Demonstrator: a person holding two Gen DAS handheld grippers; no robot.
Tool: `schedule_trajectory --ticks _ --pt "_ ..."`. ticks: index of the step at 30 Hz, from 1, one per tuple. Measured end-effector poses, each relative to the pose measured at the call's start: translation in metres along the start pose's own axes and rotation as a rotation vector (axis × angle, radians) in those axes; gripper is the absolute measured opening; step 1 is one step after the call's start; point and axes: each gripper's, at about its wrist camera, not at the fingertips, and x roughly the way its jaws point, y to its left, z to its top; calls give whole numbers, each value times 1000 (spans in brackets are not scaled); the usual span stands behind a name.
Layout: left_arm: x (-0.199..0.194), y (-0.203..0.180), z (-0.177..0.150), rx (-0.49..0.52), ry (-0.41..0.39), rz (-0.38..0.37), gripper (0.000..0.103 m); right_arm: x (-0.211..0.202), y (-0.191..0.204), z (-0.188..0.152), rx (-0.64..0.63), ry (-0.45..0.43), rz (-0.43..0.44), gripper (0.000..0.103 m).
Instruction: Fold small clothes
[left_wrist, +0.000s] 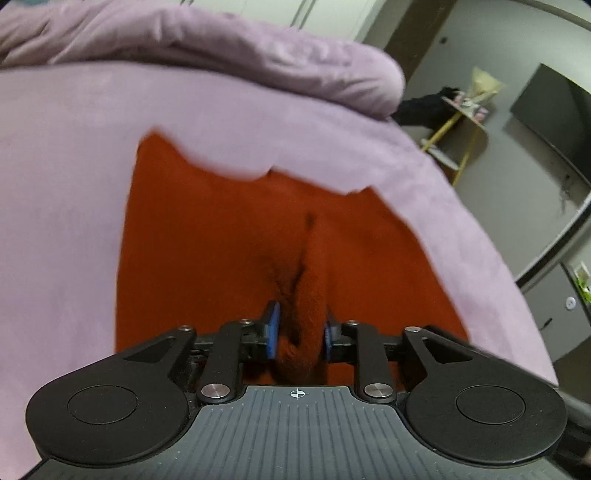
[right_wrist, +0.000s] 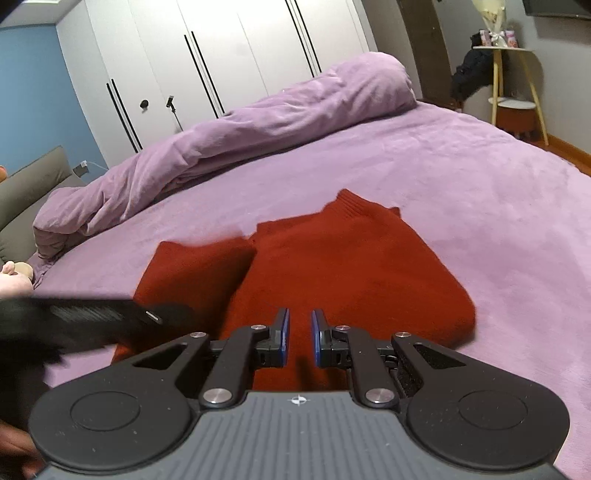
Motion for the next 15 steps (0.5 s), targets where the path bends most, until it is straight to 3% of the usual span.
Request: schedule_trajectory --ticks 2,4,7,11,14,15 --pt "-8 3 -6 -9 6 -64 48 -1 -2 1 1 9 3 12" --pt "-27 10 -10 -20 33 -137 49 -1 -1 5 -1 11 8 12" --pt "-71 21 -16 -2 -25 -169 50 3 4 15 -9 11 39 12" --pt "-98 46 -13 -39 -114 -14 50 8 27 24 -31 12 116 12" --pt "-90 64 -9 -113 -76 46 50 19 46 24 -58 24 179 16" --pt "-85 68 -9 -138 -52 49 50 28 50 21 -72 58 197 26"
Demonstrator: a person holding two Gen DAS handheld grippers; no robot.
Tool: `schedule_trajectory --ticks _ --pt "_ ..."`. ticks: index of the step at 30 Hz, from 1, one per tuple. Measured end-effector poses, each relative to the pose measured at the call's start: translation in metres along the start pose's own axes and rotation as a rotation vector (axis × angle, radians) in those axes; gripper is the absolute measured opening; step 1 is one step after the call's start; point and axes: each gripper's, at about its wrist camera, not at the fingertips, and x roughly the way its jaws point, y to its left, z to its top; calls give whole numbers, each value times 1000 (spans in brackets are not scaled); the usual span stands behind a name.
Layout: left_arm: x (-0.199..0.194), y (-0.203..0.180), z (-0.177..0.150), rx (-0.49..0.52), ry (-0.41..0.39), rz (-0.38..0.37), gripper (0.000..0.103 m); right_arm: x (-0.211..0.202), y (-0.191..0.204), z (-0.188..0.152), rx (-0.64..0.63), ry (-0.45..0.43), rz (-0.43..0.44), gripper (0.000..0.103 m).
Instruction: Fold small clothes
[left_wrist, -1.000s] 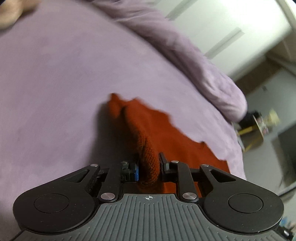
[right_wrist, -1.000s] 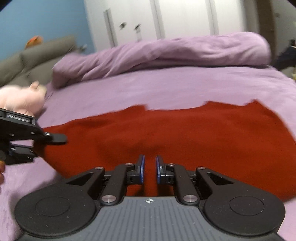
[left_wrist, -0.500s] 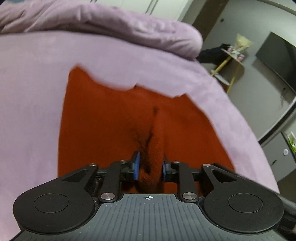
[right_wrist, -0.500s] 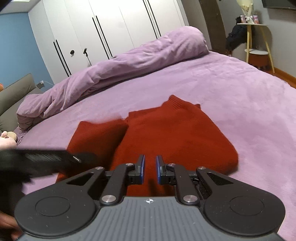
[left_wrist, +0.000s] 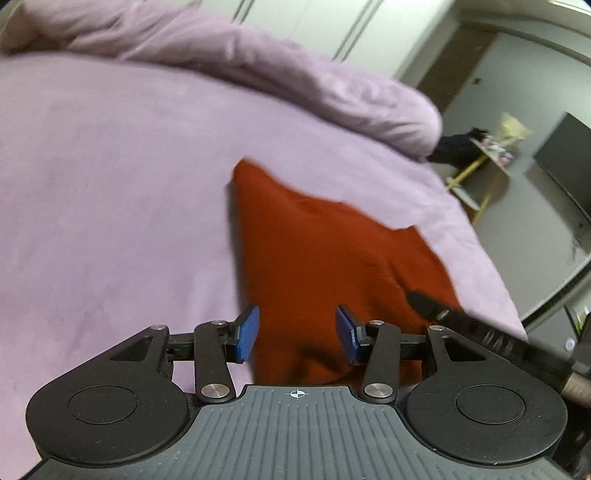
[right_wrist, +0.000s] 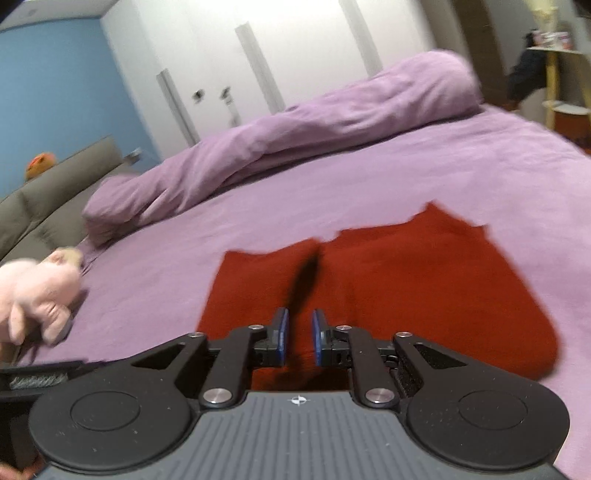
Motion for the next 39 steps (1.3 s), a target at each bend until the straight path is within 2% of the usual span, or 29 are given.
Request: schedule_trajectory --ticks 1,2,3,4,7,9,11,13,17,19,21,23,25,26,27,30,34,39 --pt "4 3 -1 -19 20 2 50 11 0 -3 -9 46 4 30" --pt "11 6 -2 -39 38 -4 49 23 -2 -8 -25 109 -3 30" --pt "14 7 -3 -52 50 -5 49 35 -5 -14 -44 177 -30 25" --pt "18 8 -3 -52 56 -4 49 40 -9 -20 -65 205 -50 25" --pt "33 6 -8 -17 80 14 50 27 -19 -16 -59 193 2 25" --pt "40 7 -9 -32 99 4 50 19 -33 -4 29 162 47 31" --pt "42 11 -8 -57 112 -3 50 16 -50 8 144 120 73 45" --pt "39 14 -12 -59 114 -6 51 24 -69 19 260 122 95 63" --pt "41 16 -13 -58 126 -1 52 62 -90 30 428 222 194 65" --pt "44 14 -12 -60 129 0 52 79 -91 35 474 253 279 67" --pt "48 11 -10 -58 130 1 52 91 -87 36 514 268 307 68" --pt "51 8 -9 -39 126 7 52 98 -81 39 502 260 303 66" --pt "51 5 -9 -24 123 15 52 100 -70 42 440 253 261 42" --pt "51 3 -10 -16 122 18 52 100 -64 43 405 254 253 38" --pt "50 2 -11 -11 122 22 52 101 -60 44 373 252 245 29" --pt "46 -4 -13 5 128 32 52 93 -36 47 209 218 173 14" --pt "36 -17 -20 62 129 38 54 73 -7 56 18 143 80 10" --pt "47 -35 -31 157 166 80 55 26 -1 66 -82 31 17 10"
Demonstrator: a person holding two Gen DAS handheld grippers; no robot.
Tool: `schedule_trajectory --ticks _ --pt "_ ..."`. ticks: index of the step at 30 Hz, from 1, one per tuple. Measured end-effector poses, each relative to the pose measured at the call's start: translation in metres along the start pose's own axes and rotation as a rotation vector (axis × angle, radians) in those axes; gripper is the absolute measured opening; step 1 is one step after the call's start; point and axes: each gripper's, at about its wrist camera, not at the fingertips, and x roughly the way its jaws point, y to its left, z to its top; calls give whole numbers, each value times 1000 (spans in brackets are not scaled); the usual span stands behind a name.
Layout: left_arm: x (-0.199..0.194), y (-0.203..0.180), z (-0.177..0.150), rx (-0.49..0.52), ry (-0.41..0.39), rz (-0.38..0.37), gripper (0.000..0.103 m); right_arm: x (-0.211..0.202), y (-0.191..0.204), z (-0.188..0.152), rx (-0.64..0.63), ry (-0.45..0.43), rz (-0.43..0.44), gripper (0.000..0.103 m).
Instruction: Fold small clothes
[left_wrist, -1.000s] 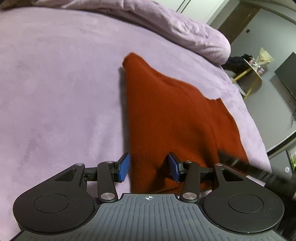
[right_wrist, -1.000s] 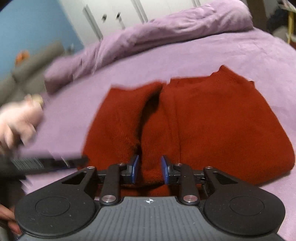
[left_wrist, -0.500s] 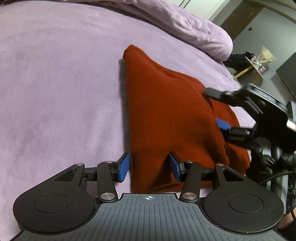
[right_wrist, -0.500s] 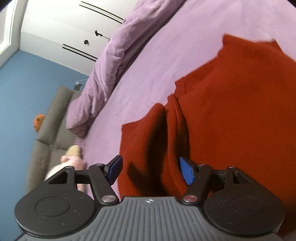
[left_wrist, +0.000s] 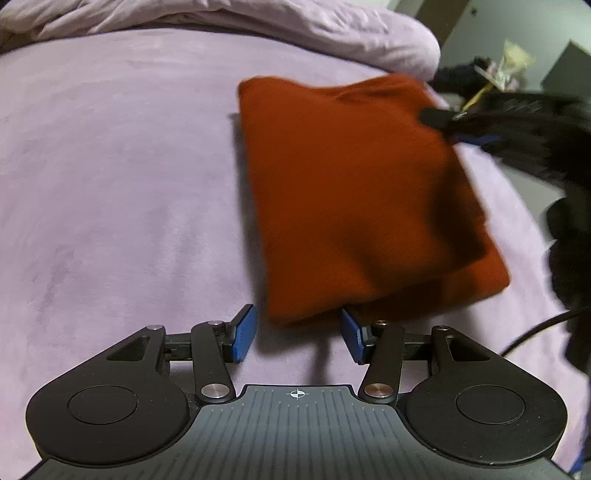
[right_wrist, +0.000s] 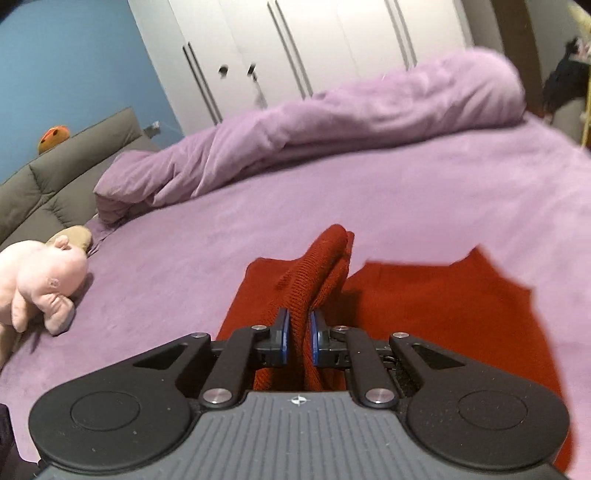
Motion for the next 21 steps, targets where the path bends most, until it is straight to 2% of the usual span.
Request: schedule_trajectory --ticks 3,7,8,9,11,12,14,15,16,18,19,21 --pt "7 -7 1 -13 -6 -12 54 -12 -15 -3 -20 -25 -73 10" --pt "14 -10 7 -77 -13 -32 54 -11 -53 -17 -3 21 -161 10" --pt "16 -10 8 -93 -14 -34 54 -8 -62 -23 -14 30 -187 9" --pt "19 -10 8 -106 -10 -39 54 -6 -69 -27 -18 35 -210 1" --pt "24 -6 8 -128 4 -41 52 0 -85 -35 -1 55 -276 0" --pt "25 -6 8 -130 6 -41 52 2 -94 -37 41 74 -258 0" --pt "25 -4 8 -121 -2 -47 52 -7 -121 -42 217 98 -145 2" --pt "25 -5 7 -122 -3 -48 52 -10 -130 -43 291 91 -89 13" --pt "24 -4 7 -124 -4 -47 52 -14 -142 -45 385 87 -7 34" --pt "23 -7 6 -124 -4 -41 53 -14 -159 -50 537 86 147 59" --pt "22 -10 6 -123 -4 -37 53 -11 -167 -52 604 90 212 61" --pt "21 -11 5 -119 -3 -30 54 0 -170 -53 664 110 262 64"
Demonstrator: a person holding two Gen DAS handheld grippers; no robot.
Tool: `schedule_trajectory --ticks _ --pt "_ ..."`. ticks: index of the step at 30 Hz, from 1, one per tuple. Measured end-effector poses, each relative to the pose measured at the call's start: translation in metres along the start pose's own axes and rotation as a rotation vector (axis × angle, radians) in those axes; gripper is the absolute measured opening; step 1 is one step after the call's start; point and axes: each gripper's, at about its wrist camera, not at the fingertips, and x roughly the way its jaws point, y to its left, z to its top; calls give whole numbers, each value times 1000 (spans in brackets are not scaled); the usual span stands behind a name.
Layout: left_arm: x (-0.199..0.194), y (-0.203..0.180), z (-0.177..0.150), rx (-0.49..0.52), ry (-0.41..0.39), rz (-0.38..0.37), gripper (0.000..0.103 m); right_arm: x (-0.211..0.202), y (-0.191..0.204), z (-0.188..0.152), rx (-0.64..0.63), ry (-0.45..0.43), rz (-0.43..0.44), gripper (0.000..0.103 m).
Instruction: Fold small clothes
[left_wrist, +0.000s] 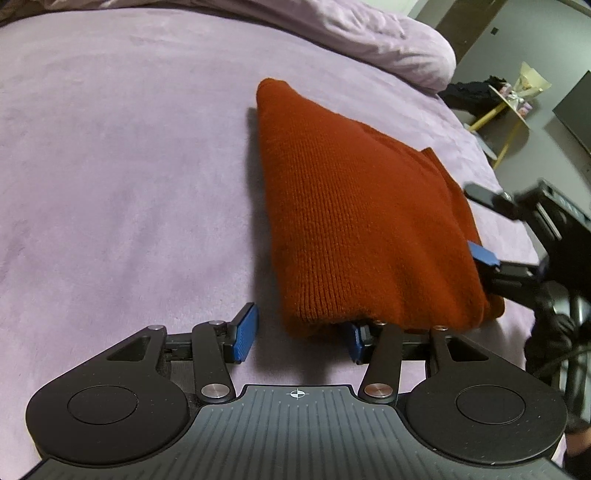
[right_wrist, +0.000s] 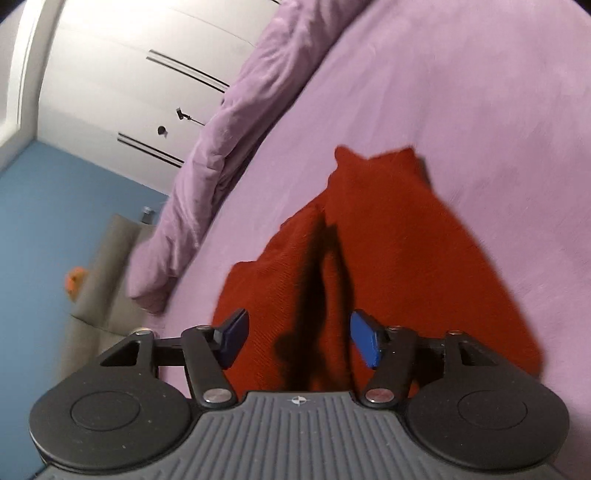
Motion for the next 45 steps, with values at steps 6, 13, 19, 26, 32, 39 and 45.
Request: schedule_trajectory --ticks 6,13,19,26,32,39,45 --pt "3 -9 -1 45 -1 32 54 42 38 -4 -143 61 -61 38" --pt "3 -17 0 44 -28 95 61 38 129 -33 -727 -104 -370 10" --pt "3 -25 -5 31 -37 97 67 23 143 -40 -957 -235 -553 10" --pt "7 -28 -4 26 -14 89 70 45 84 -33 -893 -213 -734 13" --pt "7 -23 -4 10 -7 93 69 -24 67 -33 -562 -311 -578 31" --pt "9 -30 -2 -2 -10 102 68 -85 11 -75 -133 -213 -284 37" --pt "9 -36 -2 2 -11 113 62 -58 -3 -64 -27 -188 -230 23"
